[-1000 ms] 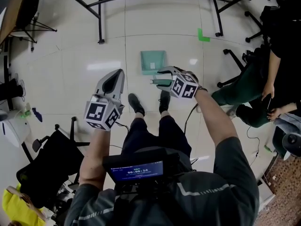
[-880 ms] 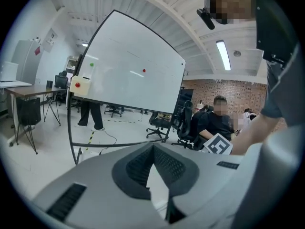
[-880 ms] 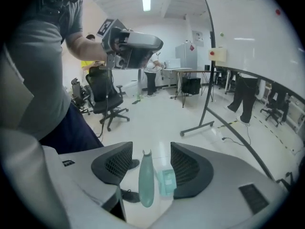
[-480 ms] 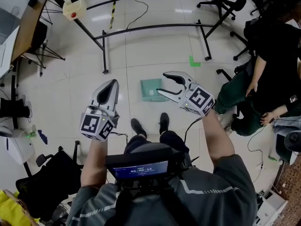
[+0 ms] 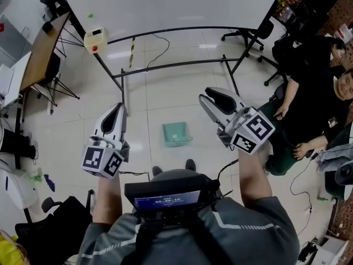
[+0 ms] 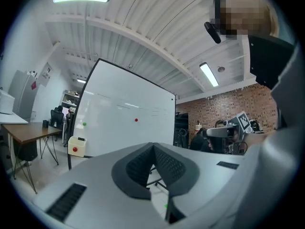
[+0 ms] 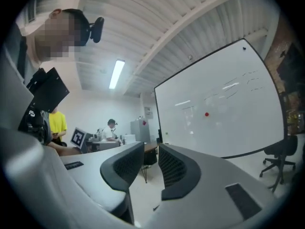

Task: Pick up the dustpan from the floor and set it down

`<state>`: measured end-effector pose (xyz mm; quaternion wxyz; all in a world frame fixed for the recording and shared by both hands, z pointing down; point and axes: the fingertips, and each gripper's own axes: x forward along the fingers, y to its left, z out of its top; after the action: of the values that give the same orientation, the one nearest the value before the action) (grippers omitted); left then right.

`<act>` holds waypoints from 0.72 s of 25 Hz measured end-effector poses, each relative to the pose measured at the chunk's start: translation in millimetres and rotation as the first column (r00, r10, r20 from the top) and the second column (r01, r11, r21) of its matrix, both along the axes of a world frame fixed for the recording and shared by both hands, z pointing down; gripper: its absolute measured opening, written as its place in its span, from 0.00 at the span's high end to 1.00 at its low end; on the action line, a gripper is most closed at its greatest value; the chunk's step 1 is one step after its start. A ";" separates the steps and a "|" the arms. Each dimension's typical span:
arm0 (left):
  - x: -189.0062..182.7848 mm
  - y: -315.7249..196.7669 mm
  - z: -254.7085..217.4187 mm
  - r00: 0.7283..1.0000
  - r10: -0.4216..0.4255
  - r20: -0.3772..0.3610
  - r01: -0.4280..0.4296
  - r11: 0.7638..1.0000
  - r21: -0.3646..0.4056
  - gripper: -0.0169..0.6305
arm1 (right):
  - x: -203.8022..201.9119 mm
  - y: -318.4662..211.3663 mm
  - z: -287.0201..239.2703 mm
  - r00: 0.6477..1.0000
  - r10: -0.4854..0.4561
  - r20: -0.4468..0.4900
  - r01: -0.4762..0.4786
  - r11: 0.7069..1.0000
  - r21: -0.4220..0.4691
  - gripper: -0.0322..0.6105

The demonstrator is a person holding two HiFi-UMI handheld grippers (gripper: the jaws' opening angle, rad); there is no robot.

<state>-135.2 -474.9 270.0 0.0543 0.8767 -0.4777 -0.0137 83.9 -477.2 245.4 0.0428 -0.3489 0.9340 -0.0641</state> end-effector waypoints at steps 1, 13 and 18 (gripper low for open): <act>1.5 1.4 -5.1 1.000 0.002 -0.001 -0.002 1.000 0.008 0.92 | 5.9 -0.1 -5.2 1.000 0.020 0.014 -0.020 1.000 -0.003 0.79; 37.5 28.0 -35.7 0.996 -0.081 0.026 0.080 0.997 0.008 0.92 | 57.9 4.9 -22.5 0.998 0.042 -0.052 -0.040 0.999 0.024 0.92; 27.8 54.9 -36.7 0.987 -0.155 0.051 0.156 0.988 -0.013 0.92 | 61.1 9.0 -12.8 1.000 -0.006 -0.018 0.006 1.000 -0.007 0.92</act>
<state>-107.4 -420.0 233.3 0.0484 0.8363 -0.5461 0.0080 145.0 -468.2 232.6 0.0331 -0.3467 0.9352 -0.0645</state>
